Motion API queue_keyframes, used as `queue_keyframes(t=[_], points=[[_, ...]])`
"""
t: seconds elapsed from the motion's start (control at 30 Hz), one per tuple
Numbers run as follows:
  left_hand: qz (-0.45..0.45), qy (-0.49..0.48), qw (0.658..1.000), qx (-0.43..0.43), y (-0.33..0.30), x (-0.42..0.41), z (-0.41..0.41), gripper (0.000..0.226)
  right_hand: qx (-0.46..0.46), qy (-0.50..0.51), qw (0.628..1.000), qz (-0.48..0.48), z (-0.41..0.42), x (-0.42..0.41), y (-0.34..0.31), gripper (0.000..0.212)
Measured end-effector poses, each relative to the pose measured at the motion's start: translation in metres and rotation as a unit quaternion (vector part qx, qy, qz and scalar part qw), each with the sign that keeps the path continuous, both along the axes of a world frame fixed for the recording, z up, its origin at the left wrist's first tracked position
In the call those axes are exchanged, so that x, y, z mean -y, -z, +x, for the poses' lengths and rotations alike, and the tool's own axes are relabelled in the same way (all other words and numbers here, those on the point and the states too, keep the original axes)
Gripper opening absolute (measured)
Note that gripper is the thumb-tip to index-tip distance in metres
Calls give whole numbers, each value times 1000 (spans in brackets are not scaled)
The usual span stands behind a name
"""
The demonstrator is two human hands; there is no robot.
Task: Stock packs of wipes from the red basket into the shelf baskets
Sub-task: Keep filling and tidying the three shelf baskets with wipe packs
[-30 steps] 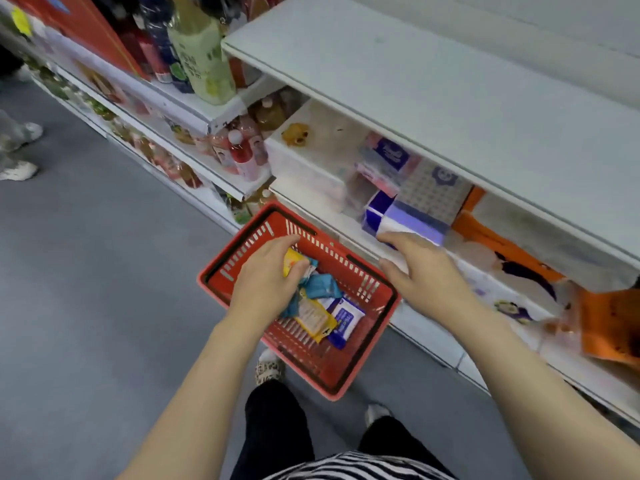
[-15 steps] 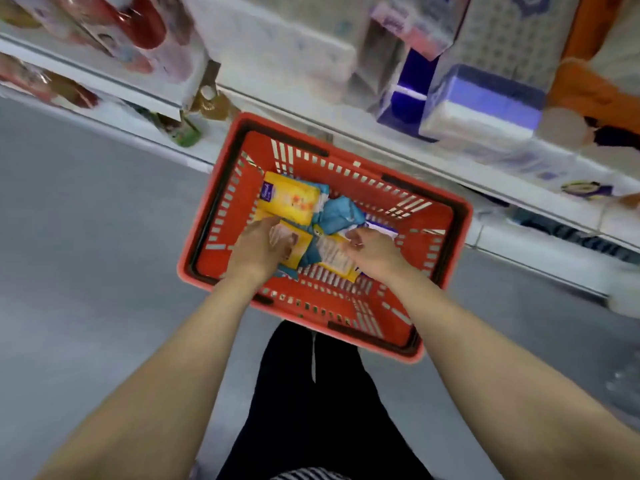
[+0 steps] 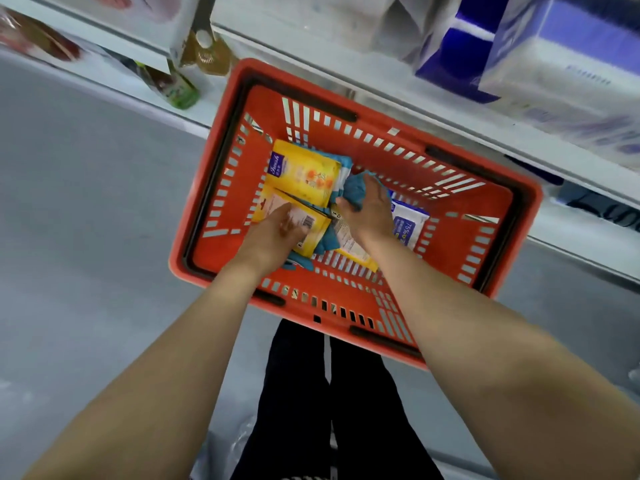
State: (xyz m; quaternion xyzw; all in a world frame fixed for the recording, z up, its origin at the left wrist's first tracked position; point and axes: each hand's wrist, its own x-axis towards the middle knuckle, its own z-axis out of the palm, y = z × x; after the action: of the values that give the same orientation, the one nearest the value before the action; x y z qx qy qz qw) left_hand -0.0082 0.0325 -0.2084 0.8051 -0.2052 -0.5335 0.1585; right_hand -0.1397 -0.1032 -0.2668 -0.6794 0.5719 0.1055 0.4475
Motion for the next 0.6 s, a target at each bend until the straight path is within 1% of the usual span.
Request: queue_keyframes(t=[0.07,0.13,0.23,0.3,0.33,0.37,0.4,0.43,0.47,0.5,0.53,0.57,0.6], points=[[-7,-5,1000,-15,1,3,-5,67,-13,-49,999,3,-7,12,7,79],[-13,-15,1000,-17,3,4,-8,68,-32,-67,997,7,-13,21,13,78],[-7,-29,999,-14,5,5,-11,68,-89,-79,992,44,-26,28,15,64],[-6,-31,999,-7,4,7,-12,67,-141,-115,983,-2,-37,29,14,54],[-11,-31,999,-1,2,9,-13,66,-148,-116,982,-28,-43,30,14,49],[-22,-36,999,5,1,11,-15,64,-136,-95,985,-40,-47,31,12,43],[-34,-43,998,14,0,14,-19,61,-108,-48,993,-29,-51,33,11,37],[-47,-53,997,25,-2,18,-23,58,-69,25,997,-4,-54,34,8,36],[-59,-62,996,36,-3,23,-28,54,-24,113,993,29,-57,35,2,37],[-66,-69,995,41,-4,28,-34,51,25,199,977,66,-58,34,-6,40],[-68,-75,994,38,-6,34,-40,50,80,263,956,104,-60,33,-15,43],[-66,-84,994,24,-8,40,-45,50,125,298,936,139,-62,29,-23,42],[-61,-97,993,-2,-9,45,-50,52,153,309,922,174,-64,25,-29,39]])
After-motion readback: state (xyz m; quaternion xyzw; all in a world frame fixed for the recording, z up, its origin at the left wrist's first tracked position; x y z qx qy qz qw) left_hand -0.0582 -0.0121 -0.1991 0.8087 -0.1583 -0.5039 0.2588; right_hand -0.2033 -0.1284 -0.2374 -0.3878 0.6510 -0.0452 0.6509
